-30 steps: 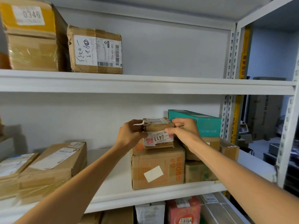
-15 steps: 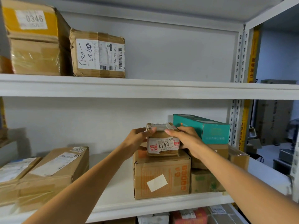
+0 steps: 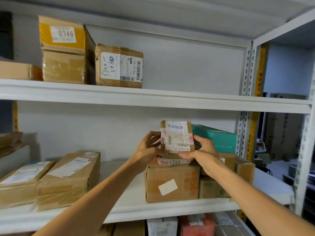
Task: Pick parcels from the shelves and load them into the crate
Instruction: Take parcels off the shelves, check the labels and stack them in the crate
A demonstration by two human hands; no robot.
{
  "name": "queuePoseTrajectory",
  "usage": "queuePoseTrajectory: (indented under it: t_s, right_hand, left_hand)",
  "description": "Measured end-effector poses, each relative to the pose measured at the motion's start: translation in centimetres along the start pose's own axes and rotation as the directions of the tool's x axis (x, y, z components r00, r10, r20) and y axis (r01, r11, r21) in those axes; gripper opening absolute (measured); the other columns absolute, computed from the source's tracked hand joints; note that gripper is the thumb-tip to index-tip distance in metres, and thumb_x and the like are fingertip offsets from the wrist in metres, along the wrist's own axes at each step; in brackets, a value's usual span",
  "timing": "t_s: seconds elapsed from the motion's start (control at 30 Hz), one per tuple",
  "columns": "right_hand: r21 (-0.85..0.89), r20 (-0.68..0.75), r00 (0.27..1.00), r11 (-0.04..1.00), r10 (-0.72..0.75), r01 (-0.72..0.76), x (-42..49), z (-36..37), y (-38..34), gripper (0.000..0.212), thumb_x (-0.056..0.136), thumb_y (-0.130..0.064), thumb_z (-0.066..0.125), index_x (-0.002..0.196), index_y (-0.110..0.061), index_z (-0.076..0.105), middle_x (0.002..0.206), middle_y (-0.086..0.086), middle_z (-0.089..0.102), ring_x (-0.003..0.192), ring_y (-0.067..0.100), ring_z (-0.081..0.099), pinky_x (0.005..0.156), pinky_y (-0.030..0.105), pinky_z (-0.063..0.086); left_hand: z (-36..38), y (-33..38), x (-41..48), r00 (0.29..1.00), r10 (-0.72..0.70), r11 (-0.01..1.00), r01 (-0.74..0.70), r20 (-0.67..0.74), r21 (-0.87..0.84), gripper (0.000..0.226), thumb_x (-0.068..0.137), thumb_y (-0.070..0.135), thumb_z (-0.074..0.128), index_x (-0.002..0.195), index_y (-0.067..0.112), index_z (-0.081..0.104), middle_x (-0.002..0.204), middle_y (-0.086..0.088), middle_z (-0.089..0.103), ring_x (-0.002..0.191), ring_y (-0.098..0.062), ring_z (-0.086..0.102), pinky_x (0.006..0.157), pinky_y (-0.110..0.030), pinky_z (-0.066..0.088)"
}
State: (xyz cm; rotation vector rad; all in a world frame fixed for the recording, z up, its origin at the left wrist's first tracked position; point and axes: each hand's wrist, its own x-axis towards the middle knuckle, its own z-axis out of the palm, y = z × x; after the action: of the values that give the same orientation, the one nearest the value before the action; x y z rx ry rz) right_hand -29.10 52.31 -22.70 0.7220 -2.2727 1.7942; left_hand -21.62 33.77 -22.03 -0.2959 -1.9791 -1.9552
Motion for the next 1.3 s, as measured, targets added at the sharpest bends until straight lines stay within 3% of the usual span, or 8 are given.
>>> queuePoseTrajectory:
  t_s: [0.17,0.3,0.5,0.73,0.83,0.97,1.07,1.3]
  right_hand:
    - [-0.077,-0.010,0.998,0.995,-0.057,0.056,-2.6,-0.3,-1.5,0.060,0.060,0.000,0.087,0.093,-0.041,0.058,0.071,-0.039,0.063,0.072,-0.032,0.050,0.051,-0.005,0.036]
    - [-0.132,-0.054,0.995,0.988,-0.084,0.076,-4.4,-1.0,-2.1,0.059,0.059,-0.004,0.088,0.088,-0.045,0.058,0.075,-0.033,0.064,0.075,-0.022,0.057,0.053,0.005,0.043]
    - [-0.129,-0.133,0.981,0.984,-0.139,0.122,-7.1,-2.7,-3.3,0.072,0.055,0.000,0.090,0.106,-0.041,0.061,0.097,-0.027,0.067,0.119,0.008,0.057,0.105,0.042,0.044]
    - [-0.111,-0.226,0.957,0.981,-0.180,0.158,-11.9,-5.4,-4.8,0.070,0.059,0.008,0.086,0.116,-0.027,0.064,0.107,-0.019,0.069,0.107,-0.006,0.061,0.092,0.019,0.051]
    - [-0.078,-0.312,0.930,0.981,-0.194,0.179,-14.9,-7.1,-4.4,0.069,0.058,0.013,0.083,0.110,-0.029,0.066,0.112,-0.010,0.071,0.111,0.006,0.064,0.090,0.028,0.054]
    - [-0.118,-0.415,0.891,0.982,-0.184,0.148,-20.3,-10.6,-3.6,0.072,0.057,0.016,0.080,0.109,-0.031,0.066,0.108,-0.011,0.073,0.105,0.007,0.067,0.079,0.021,0.056]
    - [-0.148,-0.506,0.851,0.986,-0.141,0.076,-25.5,-13.7,-3.1,0.071,0.058,0.011,0.081,0.114,-0.030,0.066,0.110,-0.008,0.073,0.104,0.009,0.068,0.075,0.023,0.057]
    - [-0.251,-0.758,0.644,0.958,-0.104,-0.141,-38.9,-20.4,-2.8,0.063,0.057,-0.002,0.084,0.114,-0.021,0.067,0.105,-0.003,0.075,0.098,0.015,0.071,0.073,0.025,0.058]
  left_hand:
    - [0.0,0.2,-0.8,0.998,0.037,0.999,-0.036,0.055,-0.016,0.047,0.072,-0.030,0.057,0.105,0.002,0.049,0.123,-0.015,0.063,0.110,-0.030,0.064,0.078,-0.048,0.059]
    - [0.4,-0.7,-1.5,0.992,0.087,0.996,-0.084,0.087,-0.032,0.046,0.071,-0.028,0.061,0.102,0.004,0.050,0.119,-0.008,0.067,0.111,-0.025,0.064,0.074,-0.040,0.060]
    - [2.4,-0.6,-2.4,0.971,0.182,0.981,-0.167,0.154,-0.103,0.052,0.070,-0.024,0.067,0.111,0.003,0.049,0.120,-0.003,0.068,0.110,-0.018,0.066,0.076,-0.034,0.059]
    - [6.2,0.3,-4.5,0.932,0.242,0.966,-0.204,0.271,-0.159,0.072,0.078,-0.015,0.066,0.140,0.015,0.045,0.134,0.003,0.060,0.126,-0.009,0.054,0.101,-0.030,0.048]
    - [8.8,0.0,-5.5,0.875,0.256,0.962,-0.189,0.412,-0.195,0.076,0.085,-0.014,0.058,0.148,0.021,0.035,0.136,0.011,0.058,0.125,0.001,0.052,0.097,-0.020,0.048]
    - [13.8,-1.3,-6.9,0.764,0.288,0.955,-0.189,0.578,-0.226,0.076,0.090,-0.002,0.060,0.152,0.027,0.026,0.138,0.014,0.055,0.129,0.000,0.048,0.107,-0.028,0.042]
    - [19.0,-2.2,-8.6,0.672,0.301,0.950,-0.153,0.677,-0.271,0.071,0.091,0.003,0.061,0.143,0.039,0.030,0.132,0.021,0.057,0.122,0.005,0.052,0.096,-0.019,0.048]
    - [33.1,-3.6,-14.8,0.415,0.290,0.937,0.063,0.863,-0.345,0.072,0.092,0.005,0.059,0.149,0.035,0.027,0.140,0.013,0.053,0.128,-0.002,0.050,0.100,-0.026,0.048]
